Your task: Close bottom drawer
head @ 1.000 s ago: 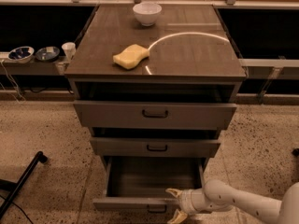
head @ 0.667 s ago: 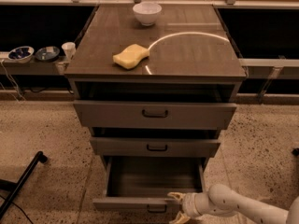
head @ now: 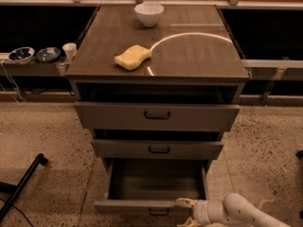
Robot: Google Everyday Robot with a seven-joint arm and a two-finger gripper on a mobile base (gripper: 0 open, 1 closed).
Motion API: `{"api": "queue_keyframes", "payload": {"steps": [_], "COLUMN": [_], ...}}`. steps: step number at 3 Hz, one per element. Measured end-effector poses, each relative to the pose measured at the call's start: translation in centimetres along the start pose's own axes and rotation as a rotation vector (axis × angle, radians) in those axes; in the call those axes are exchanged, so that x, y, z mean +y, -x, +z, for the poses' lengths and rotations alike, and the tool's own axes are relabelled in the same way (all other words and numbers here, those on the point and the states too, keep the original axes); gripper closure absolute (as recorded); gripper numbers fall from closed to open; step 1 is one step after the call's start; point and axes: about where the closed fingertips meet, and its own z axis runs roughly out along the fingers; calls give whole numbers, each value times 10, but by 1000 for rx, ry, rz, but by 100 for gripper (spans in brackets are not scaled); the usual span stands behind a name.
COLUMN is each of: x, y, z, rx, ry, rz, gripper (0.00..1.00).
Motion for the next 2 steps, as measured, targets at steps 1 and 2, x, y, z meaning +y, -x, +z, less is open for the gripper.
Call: {"api": "queue_keyframes", "payload": {"steps": [1, 2], "x": [5, 9], "y": [-11, -20], "z": [6, 18], "rx": [12, 17], "ry": [1, 14], "rz": [5, 28], "gripper": [63, 87]}}
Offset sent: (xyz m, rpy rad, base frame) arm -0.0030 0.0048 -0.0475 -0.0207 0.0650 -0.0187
